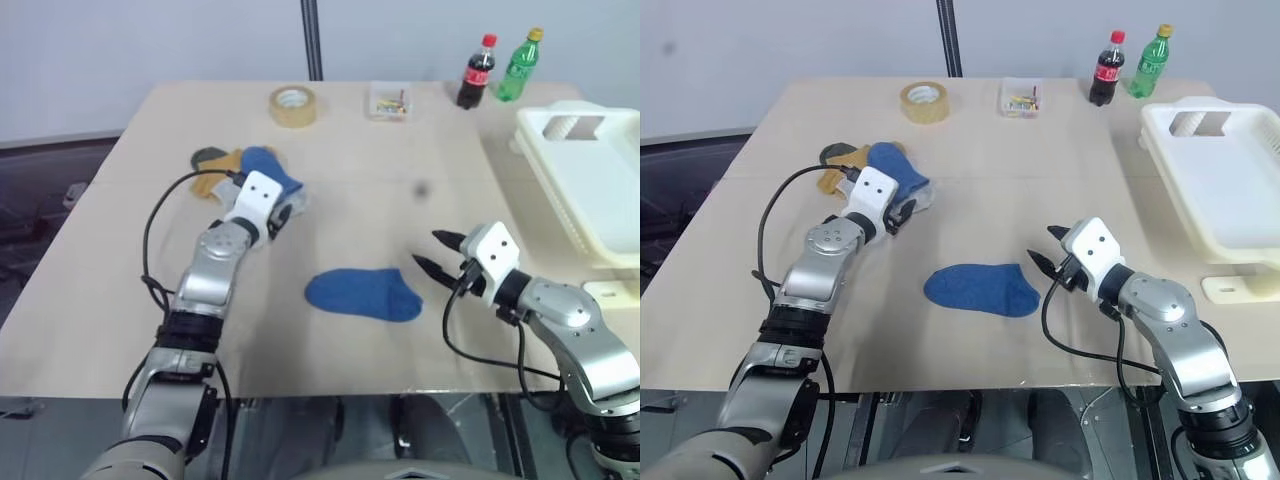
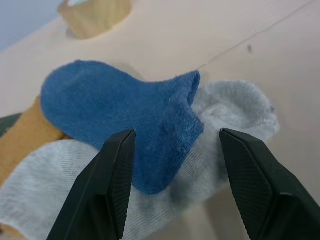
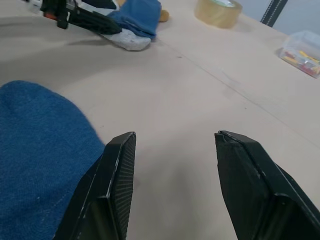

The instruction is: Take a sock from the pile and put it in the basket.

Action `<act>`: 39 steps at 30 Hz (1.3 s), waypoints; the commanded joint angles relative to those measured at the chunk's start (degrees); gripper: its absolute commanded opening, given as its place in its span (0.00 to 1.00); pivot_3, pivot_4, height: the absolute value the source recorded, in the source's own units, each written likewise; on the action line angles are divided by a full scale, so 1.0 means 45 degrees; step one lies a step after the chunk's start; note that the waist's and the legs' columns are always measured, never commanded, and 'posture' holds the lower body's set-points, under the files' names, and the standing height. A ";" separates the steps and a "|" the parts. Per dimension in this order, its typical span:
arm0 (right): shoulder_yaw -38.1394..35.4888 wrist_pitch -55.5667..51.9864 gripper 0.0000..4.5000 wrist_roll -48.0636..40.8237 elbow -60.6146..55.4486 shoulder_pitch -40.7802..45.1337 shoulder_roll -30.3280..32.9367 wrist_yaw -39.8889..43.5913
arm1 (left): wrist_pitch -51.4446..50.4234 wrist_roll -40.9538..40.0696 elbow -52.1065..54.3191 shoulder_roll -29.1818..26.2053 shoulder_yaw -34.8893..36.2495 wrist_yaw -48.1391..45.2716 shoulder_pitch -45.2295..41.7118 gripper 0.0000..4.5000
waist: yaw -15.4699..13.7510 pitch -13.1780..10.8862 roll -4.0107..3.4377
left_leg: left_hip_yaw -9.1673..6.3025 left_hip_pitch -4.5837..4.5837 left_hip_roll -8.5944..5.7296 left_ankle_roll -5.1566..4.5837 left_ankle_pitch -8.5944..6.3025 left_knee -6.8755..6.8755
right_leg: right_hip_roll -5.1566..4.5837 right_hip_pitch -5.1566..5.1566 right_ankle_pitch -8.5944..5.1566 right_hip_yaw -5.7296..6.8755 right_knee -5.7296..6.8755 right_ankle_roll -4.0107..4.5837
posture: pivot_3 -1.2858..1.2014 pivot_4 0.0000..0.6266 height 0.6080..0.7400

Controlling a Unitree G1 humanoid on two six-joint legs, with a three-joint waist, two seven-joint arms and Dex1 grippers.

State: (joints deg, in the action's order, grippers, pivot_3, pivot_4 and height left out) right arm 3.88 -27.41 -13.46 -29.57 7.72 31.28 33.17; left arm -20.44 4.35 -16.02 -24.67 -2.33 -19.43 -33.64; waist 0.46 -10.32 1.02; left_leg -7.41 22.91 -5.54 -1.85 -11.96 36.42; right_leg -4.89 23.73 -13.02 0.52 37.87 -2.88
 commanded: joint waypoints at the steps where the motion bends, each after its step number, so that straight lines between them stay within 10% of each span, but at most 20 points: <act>1: -0.0257 0.0058 0.58 -0.0047 -0.0491 0.0101 0.0077 -0.0027 | 0.0522 0.0077 -0.0106 0.0080 0.0131 0.0259 -0.0411 0.40 | 0.0002 0.0000 0.0000 | 0.0000 0.0000 0.0000 0.0001 0.0001 0.0000 | -0.0001 0.0000 0.0000 0.0000 0.0000 0.0000 | 0.52 0.24 1.00; 6: -0.0345 0.0074 0.58 -0.0106 -0.0599 -0.0024 0.0100 -0.0009 | 0.0653 0.0032 0.0025 0.0047 0.0098 0.0090 -0.0349 0.01 | 0.0002 0.0000 0.0000 | -0.0001 0.0000 0.0000 0.0001 0.0000 0.0000 | -0.0004 0.0000 0.0000 0.0000 0.0000 0.0000 | 0.52 0.24 1.00; 13: -0.0534 0.0226 0.58 -0.0504 -0.0648 0.0093 -0.0082 0.0082 | 0.0546 -0.0204 0.0995 -0.0157 0.0130 -0.0530 -0.0231 0.01 | 0.0002 0.0000 0.0000 | -0.0002 0.0001 0.0000 0.0001 0.0001 0.0000 | -0.0003 0.0000 0.0000 0.0001 0.0000 0.0000 | 0.52 0.24 1.00; 18: -0.0947 0.0067 0.99 -0.1075 -0.0650 0.0395 -0.0228 -0.0008 | 0.0159 -0.0393 0.1677 -0.0127 0.0084 -0.0995 -0.0475 0.00 | 0.0000 0.0000 0.0000 | -0.0002 0.0000 0.0001 0.0000 0.0000 0.0000 | -0.0004 -0.0001 0.0000 0.0000 -0.0001 0.0000 | 0.52 0.24 1.00; 28: -0.1425 0.0377 0.99 -0.0724 -0.0937 0.0022 -0.0282 -0.0820 | -0.3408 -0.1379 0.3998 0.1637 -0.1578 -0.2303 -0.0817 0.00 | -0.0115 0.0000 0.0000 | -0.0007 0.0005 -0.0019 -0.0001 0.0001 0.0001 | 0.0000 -0.0010 0.0000 0.0009 -0.0003 -0.0005 | 0.52 0.24 1.00; 38: -0.2093 -0.0785 0.99 -0.0685 -0.1224 -0.0543 -0.0316 -0.1805 | -0.3660 -0.1685 0.1283 0.4620 -0.2676 -0.2423 -0.3023 0.00 | -0.0181 0.0000 0.0000 | 0.0011 0.0000 -0.0012 -0.0002 0.0001 0.0013 | 0.0012 -0.0014 -0.0019 -0.0003 0.0001 -0.0039 | 0.52 0.24 1.00; 39: -0.2126 -0.1057 1.00 -0.0838 -0.1293 -0.0575 -0.0394 -0.1902 | -0.3714 -0.1822 0.1265 0.4521 -0.2411 -0.2463 -0.3136 0.14 | -0.0141 0.0000 0.0000 | 0.0017 0.0000 0.0002 -0.0001 0.0001 0.0013 | 0.0008 -0.0010 -0.0018 -0.0011 0.0001 -0.0037 | 0.52 0.24 1.00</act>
State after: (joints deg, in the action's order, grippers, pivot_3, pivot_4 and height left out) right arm -3.47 -31.06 -16.25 -32.75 5.18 29.90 25.63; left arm -37.48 -2.94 -10.75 -3.59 -15.65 -30.31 -46.71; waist -0.17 -10.32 1.02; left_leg -7.31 22.91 -5.51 -1.85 -11.96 36.47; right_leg -4.90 23.68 -13.10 0.46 37.87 -3.04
